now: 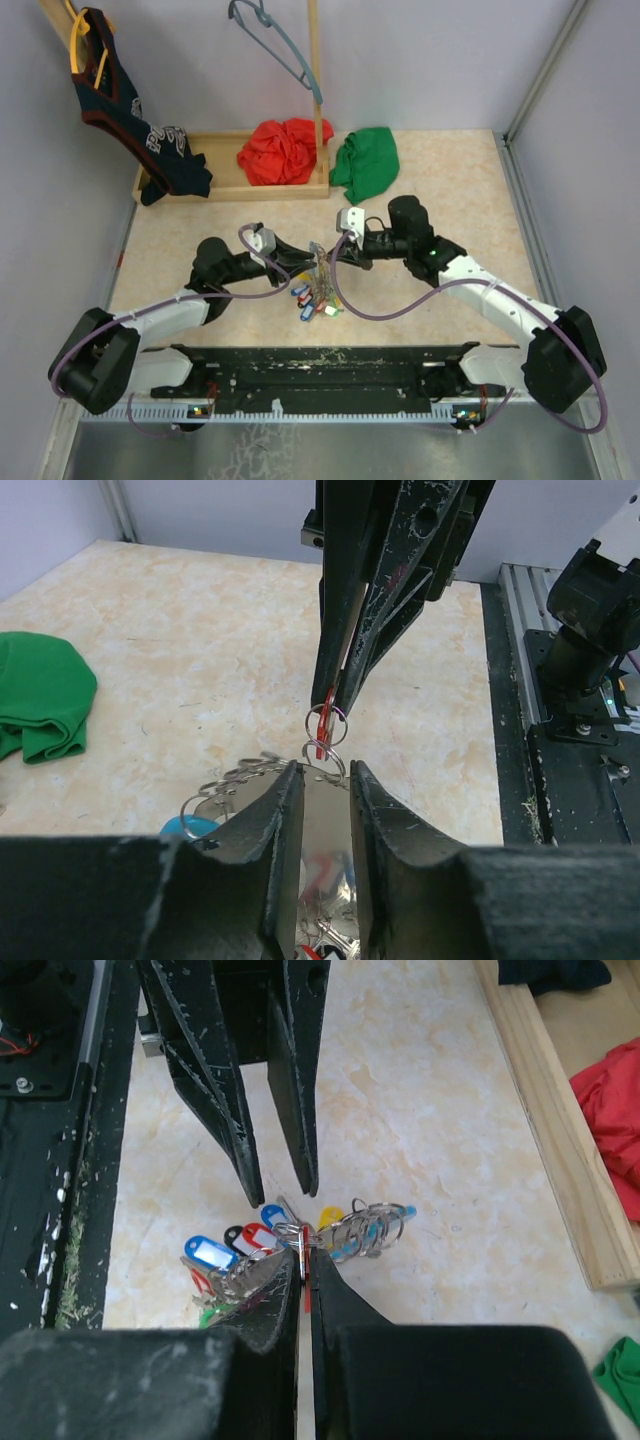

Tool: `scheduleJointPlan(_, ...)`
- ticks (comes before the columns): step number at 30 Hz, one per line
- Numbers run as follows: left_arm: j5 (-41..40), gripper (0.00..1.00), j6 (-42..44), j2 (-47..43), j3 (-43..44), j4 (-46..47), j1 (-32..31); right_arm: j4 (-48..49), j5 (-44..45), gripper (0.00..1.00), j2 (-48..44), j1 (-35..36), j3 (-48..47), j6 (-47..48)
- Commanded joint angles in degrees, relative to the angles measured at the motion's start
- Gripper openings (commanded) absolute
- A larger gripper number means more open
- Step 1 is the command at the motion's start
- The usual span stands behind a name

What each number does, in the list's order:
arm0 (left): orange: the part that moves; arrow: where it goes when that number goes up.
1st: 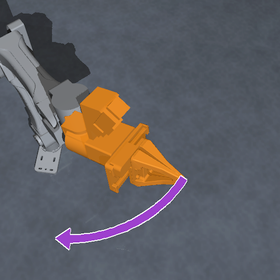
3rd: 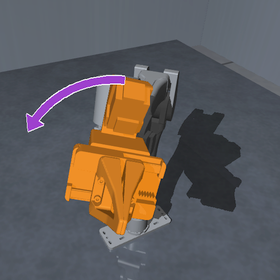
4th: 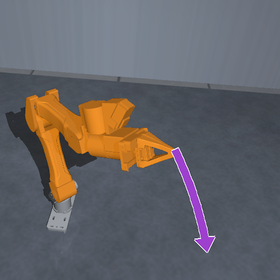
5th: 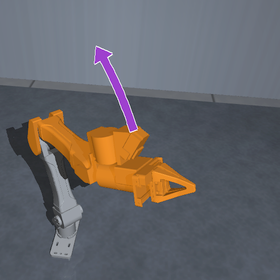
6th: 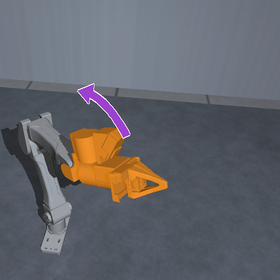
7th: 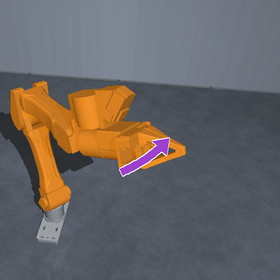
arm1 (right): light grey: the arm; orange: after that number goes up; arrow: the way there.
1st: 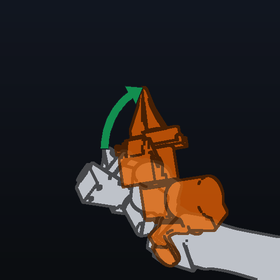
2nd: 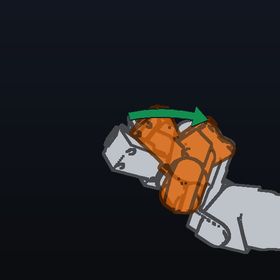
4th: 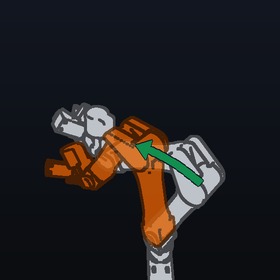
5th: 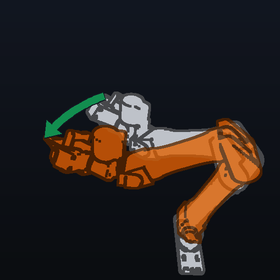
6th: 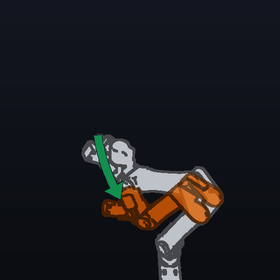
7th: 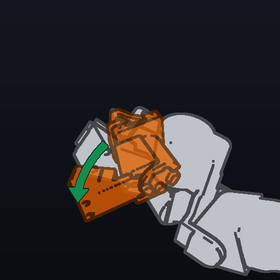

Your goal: Put the keys on the keyring

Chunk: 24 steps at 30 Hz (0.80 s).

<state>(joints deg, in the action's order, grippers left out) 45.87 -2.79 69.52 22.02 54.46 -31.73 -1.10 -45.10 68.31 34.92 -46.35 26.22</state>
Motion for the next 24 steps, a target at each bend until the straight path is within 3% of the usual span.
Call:
scheduleJointPlan(1,0.2,0.34,2.4,-1.0,0.2,-0.6,0.1,-6.1,1.4,0.00,-1.6,0.4,-5.3,4.3)
scheduleJointPlan(6,2.0,0.40,3.2,-0.4,2.0,-3.4,-0.2,-10.6,4.2,0.00,-0.5,2.0,-8.5,7.0)
scheduleJointPlan(13,2.5,0.41,2.3,1.2,4.6,-6.8,-1.8,-11.1,8.2,0.00,-0.6,4.2,-9.4,7.2)
scheduleJointPlan(24,-5.3,0.42,-0.2,-1.2,4.4,-12.8,-3.7,-10.5,12.7,0.00,-0.9,6.9,-10.1,6.8)
